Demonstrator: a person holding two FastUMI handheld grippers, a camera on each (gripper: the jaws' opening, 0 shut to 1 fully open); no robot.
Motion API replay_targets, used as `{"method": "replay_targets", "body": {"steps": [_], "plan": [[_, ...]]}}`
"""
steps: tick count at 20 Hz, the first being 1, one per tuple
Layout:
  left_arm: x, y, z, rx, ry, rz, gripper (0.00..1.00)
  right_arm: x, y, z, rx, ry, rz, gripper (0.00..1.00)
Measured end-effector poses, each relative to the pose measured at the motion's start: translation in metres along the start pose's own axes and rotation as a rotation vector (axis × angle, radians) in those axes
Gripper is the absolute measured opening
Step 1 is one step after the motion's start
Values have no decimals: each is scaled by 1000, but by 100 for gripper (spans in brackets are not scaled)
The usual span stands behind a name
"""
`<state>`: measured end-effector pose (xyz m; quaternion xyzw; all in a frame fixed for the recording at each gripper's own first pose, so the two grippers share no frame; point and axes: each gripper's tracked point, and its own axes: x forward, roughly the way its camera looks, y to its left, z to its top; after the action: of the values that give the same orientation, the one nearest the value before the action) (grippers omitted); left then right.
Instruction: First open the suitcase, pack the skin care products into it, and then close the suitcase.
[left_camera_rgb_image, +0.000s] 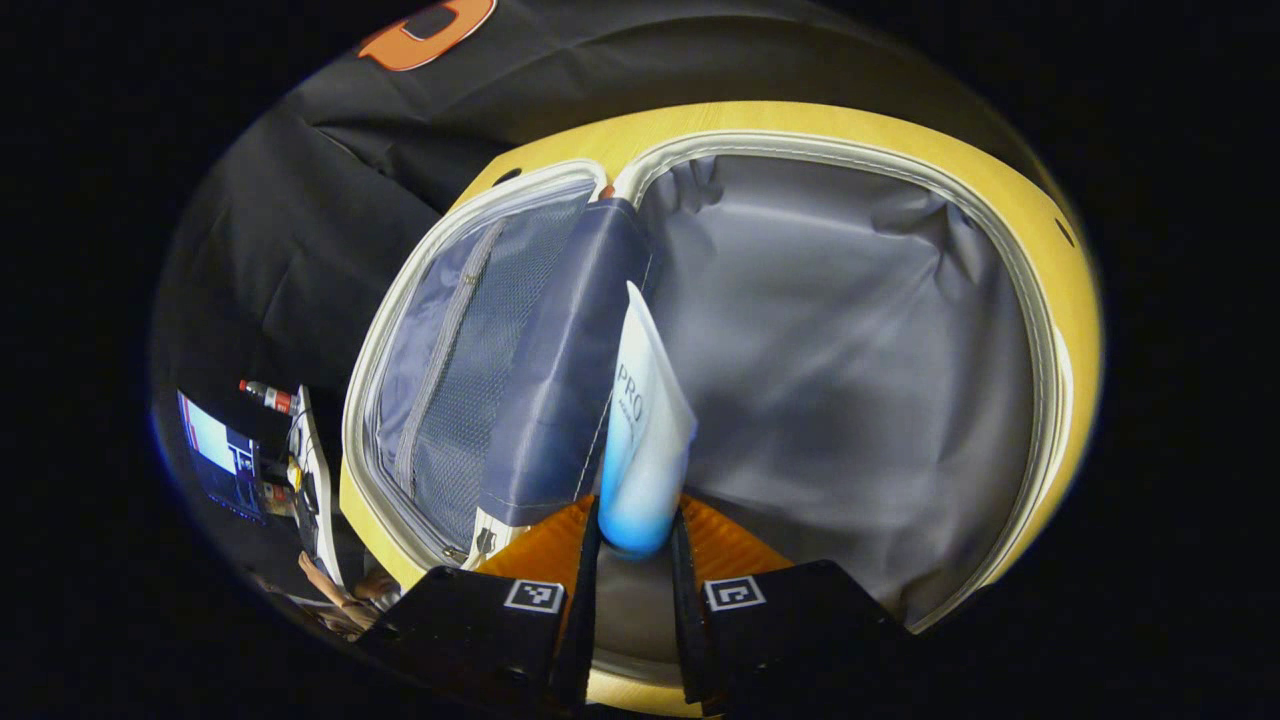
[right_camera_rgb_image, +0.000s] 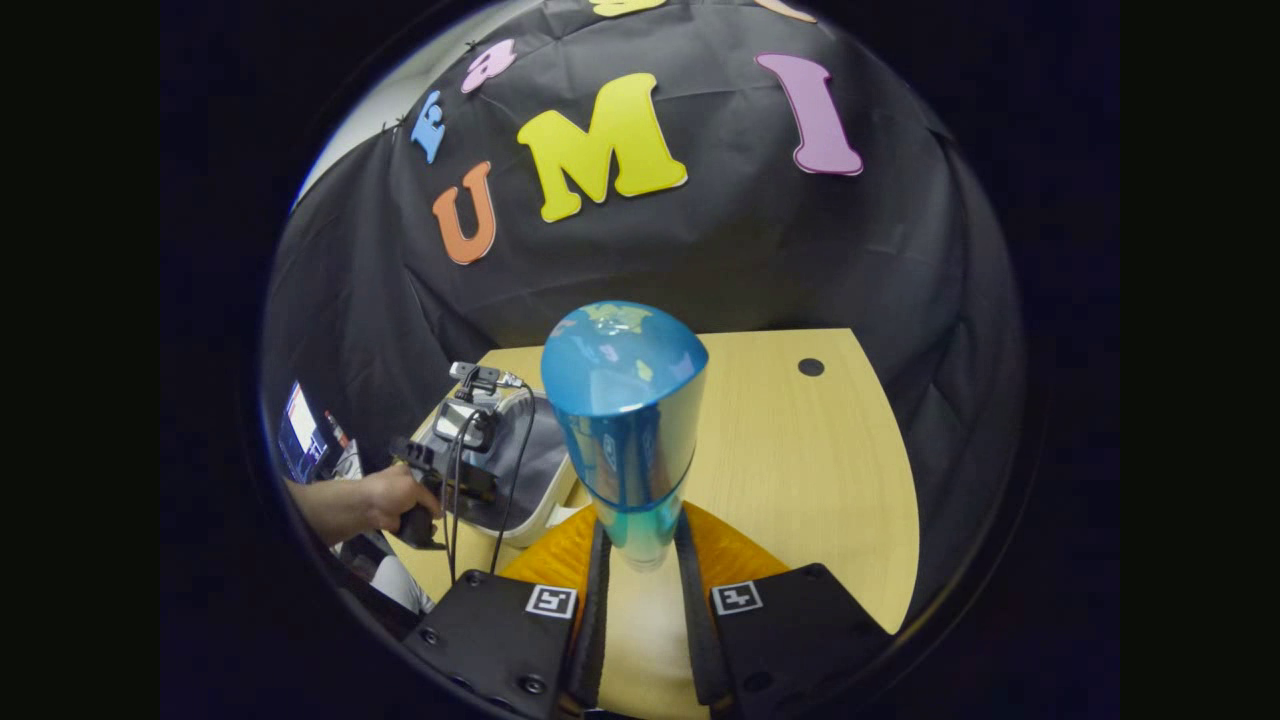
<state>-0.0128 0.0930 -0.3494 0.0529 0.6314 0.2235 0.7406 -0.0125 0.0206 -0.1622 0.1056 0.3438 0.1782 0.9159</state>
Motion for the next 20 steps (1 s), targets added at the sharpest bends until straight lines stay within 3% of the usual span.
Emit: {"method": "replay_targets", "body": {"steps": [1,5,10,12,14,17,20], "plan": [[2,-1,1,-20,34,3,37,-2,-1,-1,13,-1,5,32],[4,-5,0,-71,128,-32,42,-10,-11,-2,33,-22,9,32],[0,-11,1,-73,127,-76,45,-14,-26,-6,40,-37,4,32],[-7,-25,2,-96,101,-160,53,-12,-26,-5,14,-36,5,32],[-18,-25,6,-116,51,-188,96,-5,-15,-4,1,-32,28,32],[-54,-18,20,-160,-101,-292,98,13,17,1,-49,-17,78,33],[-98,32,21,-204,-308,-327,98,50,79,6,-115,23,168,32]]}}
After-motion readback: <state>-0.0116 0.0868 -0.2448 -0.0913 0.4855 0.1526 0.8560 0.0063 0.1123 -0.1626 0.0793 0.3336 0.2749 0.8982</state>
